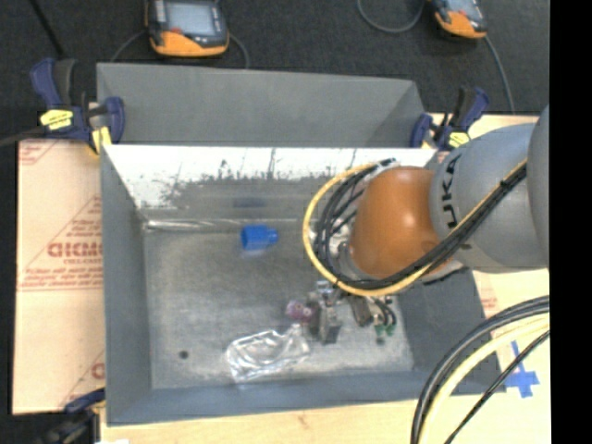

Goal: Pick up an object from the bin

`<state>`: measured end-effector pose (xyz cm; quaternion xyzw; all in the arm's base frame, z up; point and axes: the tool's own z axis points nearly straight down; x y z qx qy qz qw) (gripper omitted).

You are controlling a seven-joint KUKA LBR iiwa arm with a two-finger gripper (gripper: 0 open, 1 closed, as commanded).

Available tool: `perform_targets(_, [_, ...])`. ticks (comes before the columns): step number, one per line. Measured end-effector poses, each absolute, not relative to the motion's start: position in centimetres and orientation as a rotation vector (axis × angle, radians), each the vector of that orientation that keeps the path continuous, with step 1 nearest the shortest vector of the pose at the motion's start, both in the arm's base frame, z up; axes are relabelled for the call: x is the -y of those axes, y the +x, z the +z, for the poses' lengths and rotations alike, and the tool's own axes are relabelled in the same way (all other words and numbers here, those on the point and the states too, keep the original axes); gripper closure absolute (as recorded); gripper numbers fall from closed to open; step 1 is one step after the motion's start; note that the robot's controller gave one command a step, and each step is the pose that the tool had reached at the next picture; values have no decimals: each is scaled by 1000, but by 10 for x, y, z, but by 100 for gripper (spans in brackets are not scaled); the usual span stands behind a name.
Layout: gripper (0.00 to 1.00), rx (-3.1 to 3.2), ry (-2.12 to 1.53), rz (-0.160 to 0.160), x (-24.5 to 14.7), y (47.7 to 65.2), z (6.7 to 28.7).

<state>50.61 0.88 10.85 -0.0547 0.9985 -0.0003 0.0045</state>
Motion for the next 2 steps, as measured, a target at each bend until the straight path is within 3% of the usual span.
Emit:
perform_targets(1, [100,-3134,-58,1,-6,536,105])
perform_targets(2, [100,-3126,-24,-1,8,583,220])
